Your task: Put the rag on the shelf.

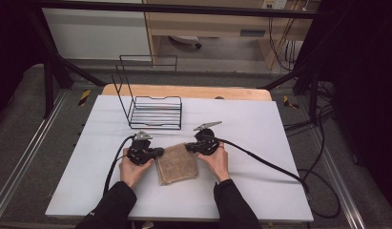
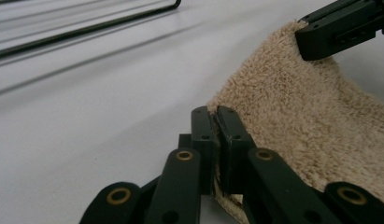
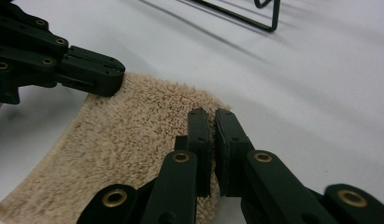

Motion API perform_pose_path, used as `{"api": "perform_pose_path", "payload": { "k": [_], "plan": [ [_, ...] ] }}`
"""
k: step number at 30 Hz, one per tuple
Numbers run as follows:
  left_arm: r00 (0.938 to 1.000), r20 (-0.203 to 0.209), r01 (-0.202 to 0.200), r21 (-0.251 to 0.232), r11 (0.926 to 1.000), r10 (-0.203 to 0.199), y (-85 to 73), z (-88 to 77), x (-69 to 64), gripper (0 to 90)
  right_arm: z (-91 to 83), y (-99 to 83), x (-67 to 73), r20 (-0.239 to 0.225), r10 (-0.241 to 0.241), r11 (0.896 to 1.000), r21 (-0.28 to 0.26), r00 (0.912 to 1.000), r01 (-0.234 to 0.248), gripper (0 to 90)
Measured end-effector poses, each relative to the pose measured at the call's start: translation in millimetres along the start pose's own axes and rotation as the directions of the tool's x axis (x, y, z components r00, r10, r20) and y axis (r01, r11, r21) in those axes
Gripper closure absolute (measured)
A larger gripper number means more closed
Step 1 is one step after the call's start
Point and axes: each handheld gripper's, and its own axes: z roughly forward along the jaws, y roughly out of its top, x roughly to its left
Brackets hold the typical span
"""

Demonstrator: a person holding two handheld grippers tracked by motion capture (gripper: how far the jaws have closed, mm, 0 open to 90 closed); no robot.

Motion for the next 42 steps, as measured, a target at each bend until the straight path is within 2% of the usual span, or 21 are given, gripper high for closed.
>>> {"api": "perform_pose_path", "payload": {
  "k": [8, 16, 23, 30, 42],
  "plan": [
    [0.9997, 0.016, -0.019, -0.053, 0.9984, 0.02, 2.7, -13.6, -5.2, 86.1, -16.0, 0.6, 8.8, 0.0, -0.026, 0.999, -0.044, 0.9997, 0.026, 86.2],
    [0.9992, 0.015, -0.036, -0.08, 0.9962, 0.038, 4.8, -26.8, -11.9, 86.1, -28.4, -0.3, 17.1, -0.003, -0.04, 0.995, -0.092, 0.9992, 0.04, 86.2],
    [0.9987, 0.016, -0.046, -0.095, 0.9944, 0.048, 6.1, -32.7, -17.8, 86.1, -37.7, -1.9, 22.7, -0.001, -0.069, 0.991, -0.115, 0.9976, 0.069, 86.3],
    [0.9981, 0.015, -0.058, -0.112, 0.992, 0.06, 8.1, -39.1, -23.6, 86.1, -46.8, -2.5, 27.7, 0.003, -0.075, 0.988, -0.137, 0.9971, 0.075, 86.4],
    [0.9964, 0.012, -0.081, -0.162, 0.9835, 0.084, 14.6, -57.2, -30.9, 86.1, -65.7, 3.2, 40.1, 0.014, -0.111, 0.975, -0.193, 0.9937, 0.112, 86.4]
  ]
}}
